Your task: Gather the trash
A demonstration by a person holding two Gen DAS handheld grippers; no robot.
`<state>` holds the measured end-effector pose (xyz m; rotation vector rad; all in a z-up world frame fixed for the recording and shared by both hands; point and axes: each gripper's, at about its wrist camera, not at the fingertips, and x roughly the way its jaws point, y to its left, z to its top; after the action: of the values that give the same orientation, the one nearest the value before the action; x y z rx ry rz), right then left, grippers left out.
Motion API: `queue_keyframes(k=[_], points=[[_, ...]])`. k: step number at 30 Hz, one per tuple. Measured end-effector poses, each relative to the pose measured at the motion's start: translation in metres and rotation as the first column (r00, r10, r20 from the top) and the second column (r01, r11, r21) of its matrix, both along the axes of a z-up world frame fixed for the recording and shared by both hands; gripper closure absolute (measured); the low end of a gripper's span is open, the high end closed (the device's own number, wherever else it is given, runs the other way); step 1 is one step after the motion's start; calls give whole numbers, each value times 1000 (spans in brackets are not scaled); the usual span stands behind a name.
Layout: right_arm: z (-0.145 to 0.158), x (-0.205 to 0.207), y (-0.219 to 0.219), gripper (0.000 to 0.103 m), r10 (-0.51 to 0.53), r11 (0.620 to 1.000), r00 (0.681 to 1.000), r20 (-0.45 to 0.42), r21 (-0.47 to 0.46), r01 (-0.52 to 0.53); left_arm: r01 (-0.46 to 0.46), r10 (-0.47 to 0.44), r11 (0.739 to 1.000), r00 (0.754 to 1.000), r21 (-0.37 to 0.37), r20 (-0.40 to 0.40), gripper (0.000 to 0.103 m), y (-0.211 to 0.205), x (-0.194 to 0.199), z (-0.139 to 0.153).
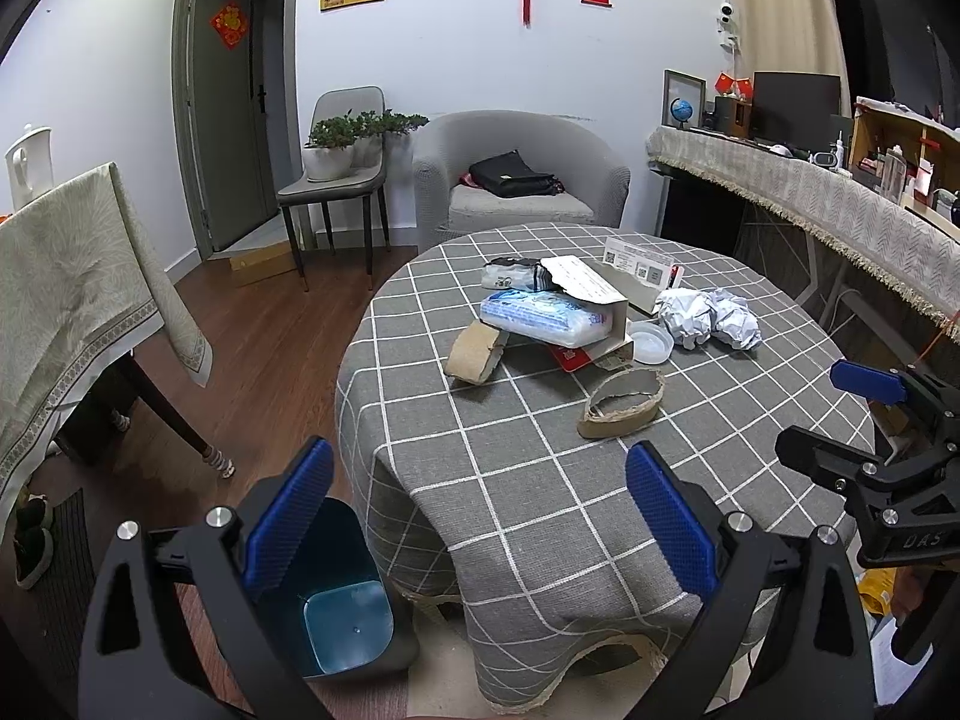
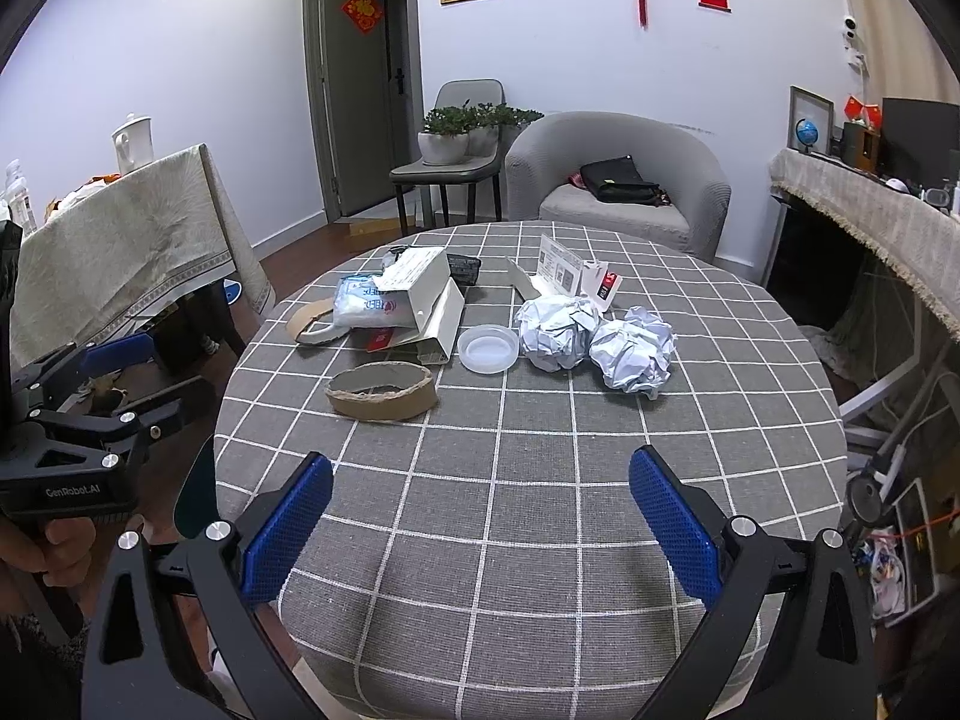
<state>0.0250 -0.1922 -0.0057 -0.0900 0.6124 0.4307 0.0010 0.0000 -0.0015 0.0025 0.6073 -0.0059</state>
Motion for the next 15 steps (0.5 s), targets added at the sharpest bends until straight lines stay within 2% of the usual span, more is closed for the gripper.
queue_keyframes(k=[15], points=[[0, 0, 0, 3, 0, 1000, 1000, 0, -1, 0, 0, 0, 1000, 1000, 4, -5, 4, -1, -1, 0]])
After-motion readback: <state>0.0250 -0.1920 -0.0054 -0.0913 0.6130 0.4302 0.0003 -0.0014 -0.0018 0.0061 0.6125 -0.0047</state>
